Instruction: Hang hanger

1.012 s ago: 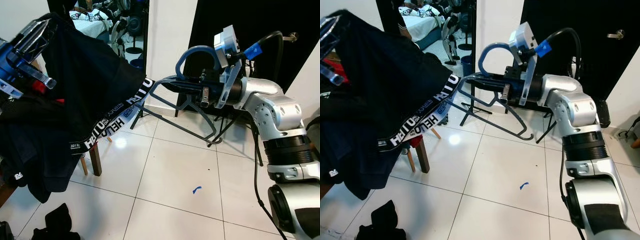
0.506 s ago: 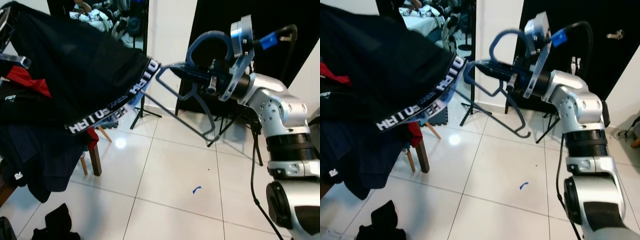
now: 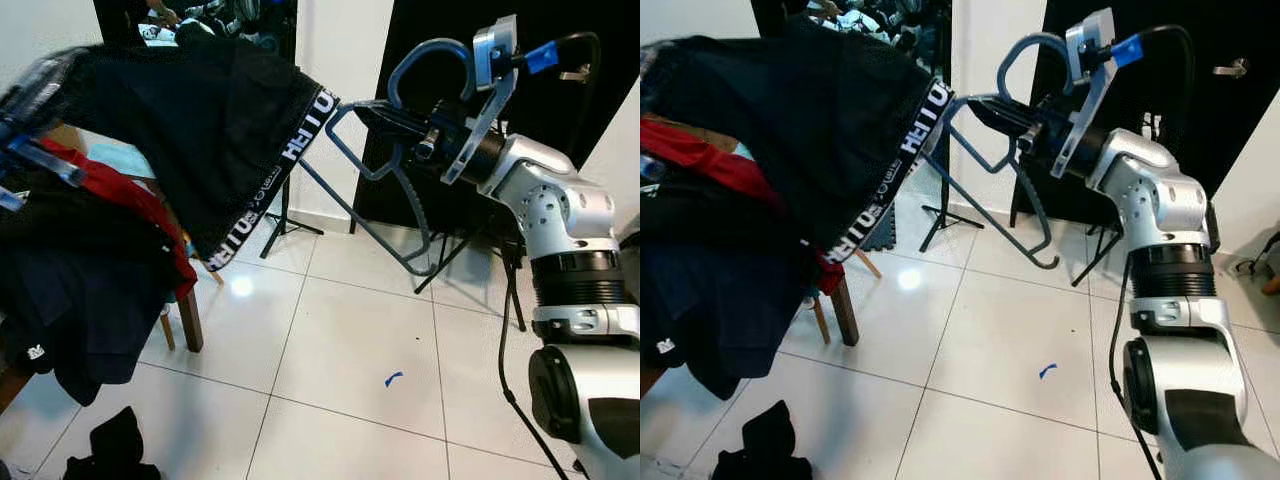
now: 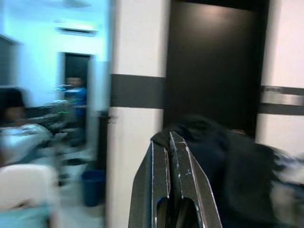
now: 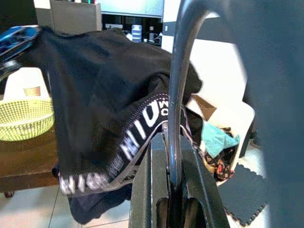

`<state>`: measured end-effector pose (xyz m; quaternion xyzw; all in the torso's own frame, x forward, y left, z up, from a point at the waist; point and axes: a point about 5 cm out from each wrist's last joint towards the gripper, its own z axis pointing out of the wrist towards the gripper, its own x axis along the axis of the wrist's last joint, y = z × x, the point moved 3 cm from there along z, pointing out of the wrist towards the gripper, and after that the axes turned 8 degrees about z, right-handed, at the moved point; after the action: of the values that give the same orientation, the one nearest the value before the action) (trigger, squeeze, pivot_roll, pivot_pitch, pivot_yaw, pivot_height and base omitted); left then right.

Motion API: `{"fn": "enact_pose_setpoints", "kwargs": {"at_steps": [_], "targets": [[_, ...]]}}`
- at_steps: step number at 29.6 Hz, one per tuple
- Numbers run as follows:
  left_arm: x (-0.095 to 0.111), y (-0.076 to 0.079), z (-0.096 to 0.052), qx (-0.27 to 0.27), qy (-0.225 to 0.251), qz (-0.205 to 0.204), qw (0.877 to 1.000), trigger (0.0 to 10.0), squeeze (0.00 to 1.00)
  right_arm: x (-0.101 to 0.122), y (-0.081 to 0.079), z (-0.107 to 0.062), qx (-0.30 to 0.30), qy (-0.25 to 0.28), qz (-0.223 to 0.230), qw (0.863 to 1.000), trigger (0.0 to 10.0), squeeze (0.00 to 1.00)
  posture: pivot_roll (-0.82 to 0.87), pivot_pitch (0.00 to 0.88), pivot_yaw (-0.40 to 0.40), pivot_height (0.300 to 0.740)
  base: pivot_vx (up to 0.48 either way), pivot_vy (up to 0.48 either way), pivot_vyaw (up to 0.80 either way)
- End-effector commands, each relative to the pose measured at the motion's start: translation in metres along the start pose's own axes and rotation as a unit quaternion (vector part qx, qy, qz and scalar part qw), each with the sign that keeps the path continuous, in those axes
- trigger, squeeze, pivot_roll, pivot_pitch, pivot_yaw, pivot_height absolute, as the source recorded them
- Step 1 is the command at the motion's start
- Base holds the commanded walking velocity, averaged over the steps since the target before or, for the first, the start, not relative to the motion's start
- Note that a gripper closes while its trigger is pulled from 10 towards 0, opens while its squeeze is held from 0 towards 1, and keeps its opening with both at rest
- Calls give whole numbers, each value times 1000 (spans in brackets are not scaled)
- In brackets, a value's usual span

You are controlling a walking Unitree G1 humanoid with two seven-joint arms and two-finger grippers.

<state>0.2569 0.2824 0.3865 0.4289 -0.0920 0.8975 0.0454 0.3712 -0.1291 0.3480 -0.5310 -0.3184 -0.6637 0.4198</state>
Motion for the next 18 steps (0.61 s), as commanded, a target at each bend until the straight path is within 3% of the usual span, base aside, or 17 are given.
{"fn": "enact_pose_setpoints", "kwargs": {"at_steps": [1, 2, 3, 5, 7, 9, 10, 11, 13, 18], "targets": [[17, -18, -1, 45, 24, 38, 998, 0, 0, 1, -1, -4, 1, -7, -8, 1000, 10000, 0, -25, 0, -58, 740, 0, 0, 0], [19, -30, -4, 75, 22, 53, 996, 0, 0, 1, -1, -5, 3, -7, -9, 1000, 10000, 0, -25, 0, -59, 740, 0, 0, 0], [19, -30, -4, 75, 22, 53, 996, 0, 0, 1, -1, -5, 3, -7, -9, 1000, 10000, 0, -25, 0, -59, 740, 0, 0, 0], [18, -45, -11, 114, 13, 68, 991, 0, 0, 3, 0, -6, 3, -5, -9, 1000, 10000, 0, -23, 0, -60, 740, 0, 0, 0], [16, -47, -14, 118, 8, 65, 991, 0, 0, 4, 2, -6, 0, -1, -8, 1000, 10000, 0, -23, 0, -60, 740, 0, 0, 0], [14, -44, -15, 112, 5, 59, 992, 0, 0, 6, 3, -6, -5, 2, -7, 1000, 10000, 0, -24, 0, -61, 740, 0, 0, 0], [8, -30, -15, 73, -4, 46, 996, 0, 0, 8, 5, -5, -10, 8, -5, 1000, 10000, 0, -21, 0, -63, 740, 0, 0, 0], [8, -30, -15, 73, -4, 46, 996, 0, 0, 8, 5, -5, -10, 8, -5, 1000, 10000, 0, -21, 0, -63, 740, 0, 0, 0], [-6, -5, -14, 13, -23, 26, 999, 0, 0, 12, 7, -3, -17, 23, 2, 1000, 10000, 0, -19, 0, -65, 740, 0, 0, 0], [-19, -2, -15, 16, -42, 19, 999, 0, 0, 17, 9, -1, -23, 38, 7, 999, 10000, 0, -19, 0, -64, 740, 0, 0, 0]]}}
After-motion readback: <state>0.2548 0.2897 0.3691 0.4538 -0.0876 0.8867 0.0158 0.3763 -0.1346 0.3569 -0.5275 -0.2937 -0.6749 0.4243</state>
